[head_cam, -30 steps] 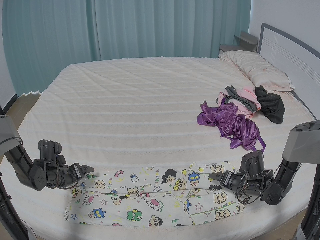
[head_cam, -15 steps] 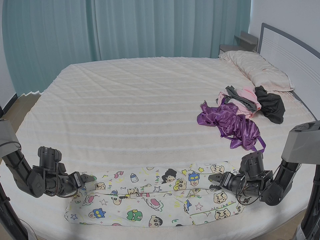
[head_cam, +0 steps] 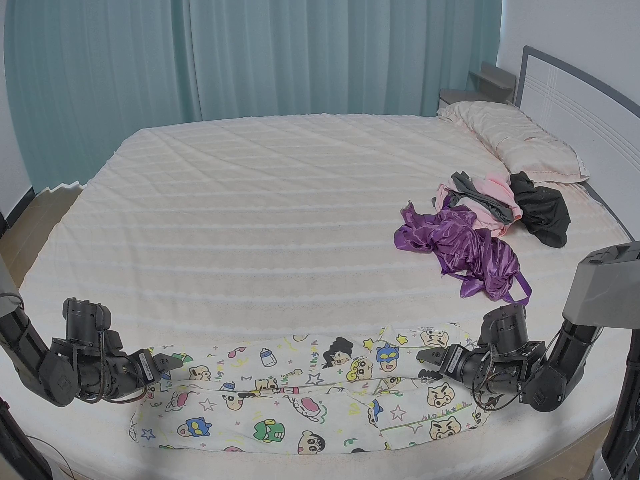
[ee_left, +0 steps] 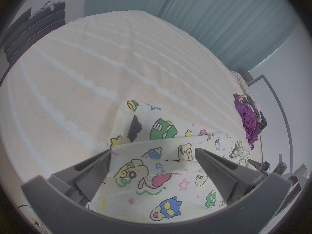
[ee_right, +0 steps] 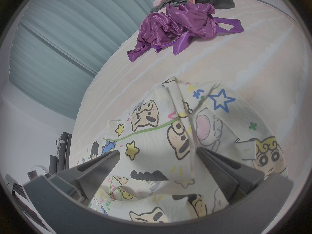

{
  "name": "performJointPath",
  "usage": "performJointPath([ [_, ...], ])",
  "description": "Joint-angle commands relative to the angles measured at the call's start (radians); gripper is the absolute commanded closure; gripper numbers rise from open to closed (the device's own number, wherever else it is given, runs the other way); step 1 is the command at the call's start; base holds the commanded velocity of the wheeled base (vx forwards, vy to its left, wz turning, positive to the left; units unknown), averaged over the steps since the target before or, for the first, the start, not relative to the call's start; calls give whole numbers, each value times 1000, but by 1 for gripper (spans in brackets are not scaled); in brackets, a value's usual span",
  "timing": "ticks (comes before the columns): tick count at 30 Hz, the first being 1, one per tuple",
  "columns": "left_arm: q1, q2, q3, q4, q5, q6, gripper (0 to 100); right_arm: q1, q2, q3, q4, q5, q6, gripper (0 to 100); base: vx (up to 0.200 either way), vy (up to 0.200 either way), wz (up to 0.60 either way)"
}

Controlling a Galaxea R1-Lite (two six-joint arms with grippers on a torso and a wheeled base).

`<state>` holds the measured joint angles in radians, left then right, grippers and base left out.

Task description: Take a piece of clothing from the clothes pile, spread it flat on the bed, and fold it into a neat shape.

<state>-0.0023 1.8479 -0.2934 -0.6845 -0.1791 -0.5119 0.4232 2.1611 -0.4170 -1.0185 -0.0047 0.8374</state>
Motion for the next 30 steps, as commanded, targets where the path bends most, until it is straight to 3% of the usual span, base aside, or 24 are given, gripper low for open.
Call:
performJointPath([
  [1,4,-61,-9,0,3,1,0,0,0,0,0,0,0,0,0,0,0],
  [12,36,-55,-124,14,9,36,0,0,0,0,0,0,0,0,0,0,0],
  [19,28,54,-225,85,6,36,0,0,2,-2,0,0,0,0,0,0,0],
  [30,10,132,-234,83,6,38,0,0,3,-2,0,0,0,0,0,0,0],
])
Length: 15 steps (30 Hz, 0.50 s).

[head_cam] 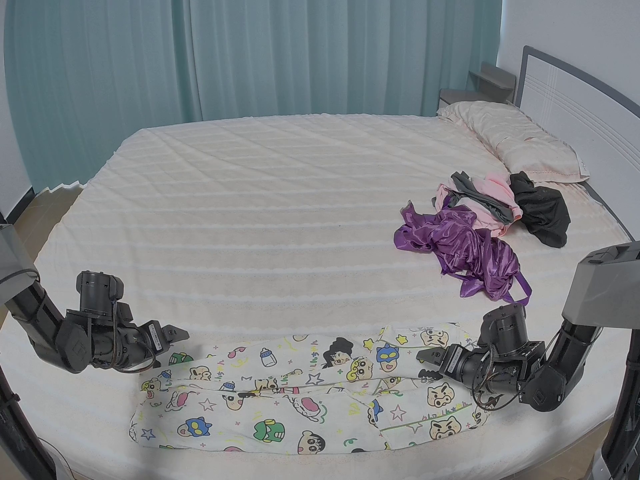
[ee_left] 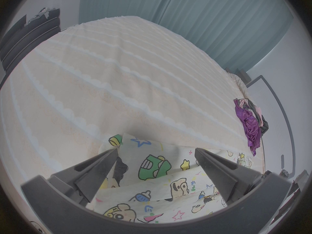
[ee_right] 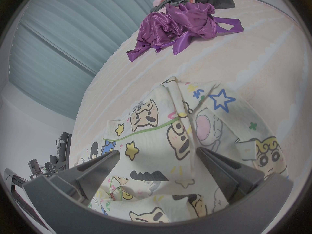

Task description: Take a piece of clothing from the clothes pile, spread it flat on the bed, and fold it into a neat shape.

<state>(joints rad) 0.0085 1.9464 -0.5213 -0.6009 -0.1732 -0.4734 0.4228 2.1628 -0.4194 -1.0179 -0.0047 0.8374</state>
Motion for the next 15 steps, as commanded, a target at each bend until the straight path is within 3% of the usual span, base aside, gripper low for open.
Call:
performJointPath([
  [1,-2,36,-6,0,0,-1,0,1,0,1,-1,0,0,0,0,0,0],
  [4,-1,51,-11,0,1,-1,0,1,2,-1,-1,0,0,0,0,0,0],
  [5,-1,60,-16,0,1,-1,100,1,2,-1,-1,0,0,0,0,0,0],
  [15,19,68,-34,1,1,-2,100,1,2,-1,-1,0,0,0,0,0,0],
])
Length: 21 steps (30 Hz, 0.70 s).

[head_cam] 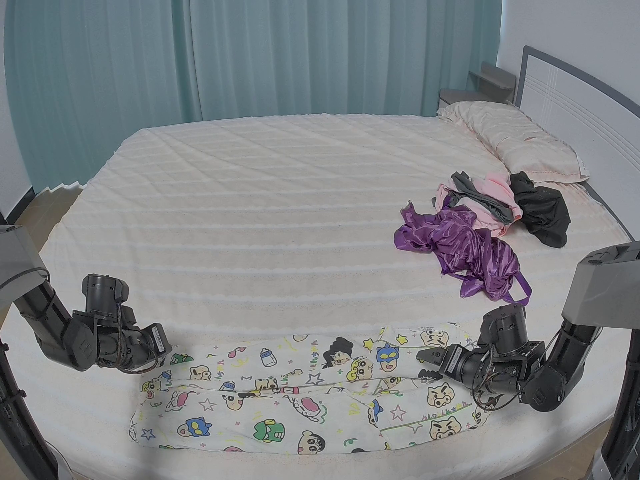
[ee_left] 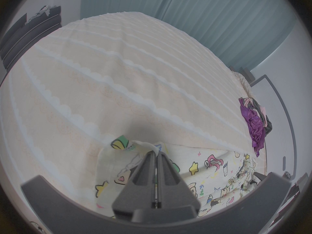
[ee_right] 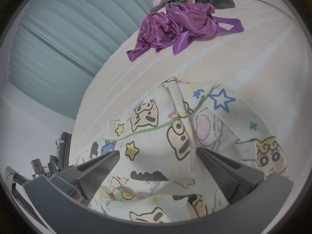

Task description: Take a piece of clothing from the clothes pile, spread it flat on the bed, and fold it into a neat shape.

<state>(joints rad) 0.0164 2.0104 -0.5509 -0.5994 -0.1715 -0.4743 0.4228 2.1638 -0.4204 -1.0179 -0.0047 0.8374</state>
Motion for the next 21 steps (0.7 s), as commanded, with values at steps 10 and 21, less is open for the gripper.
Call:
performJointPath([
  [10,50,-18,-40,0,1,-6,100,5,-1,-1,-1,-1,0,0,0,0,0],
  [21,71,2,-112,3,1,-14,100,5,5,-6,-1,-1,0,0,0,0,0],
])
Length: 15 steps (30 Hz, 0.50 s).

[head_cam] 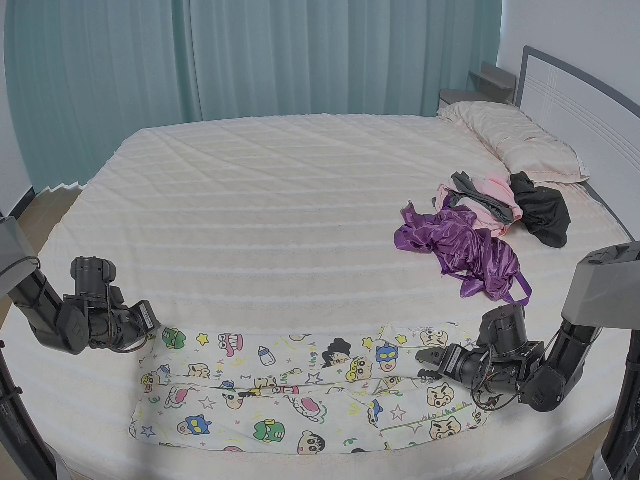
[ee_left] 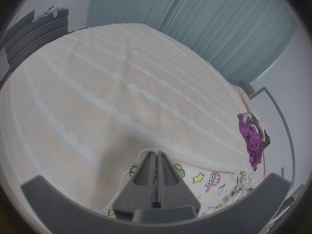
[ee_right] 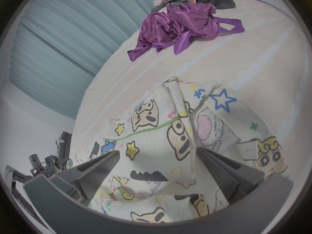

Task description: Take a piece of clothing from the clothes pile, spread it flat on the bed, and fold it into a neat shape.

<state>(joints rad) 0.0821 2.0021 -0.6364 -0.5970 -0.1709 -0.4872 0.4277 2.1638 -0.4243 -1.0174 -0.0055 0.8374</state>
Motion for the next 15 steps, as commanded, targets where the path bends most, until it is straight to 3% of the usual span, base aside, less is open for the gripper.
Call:
performJointPath([
  [1,5,14,-34,0,1,-1,100,0,8,-2,-1,-1,0,0,0,0,0],
  [15,24,89,-155,143,1,1,100,0,13,-4,-3,-1,0,0,0,0,0],
])
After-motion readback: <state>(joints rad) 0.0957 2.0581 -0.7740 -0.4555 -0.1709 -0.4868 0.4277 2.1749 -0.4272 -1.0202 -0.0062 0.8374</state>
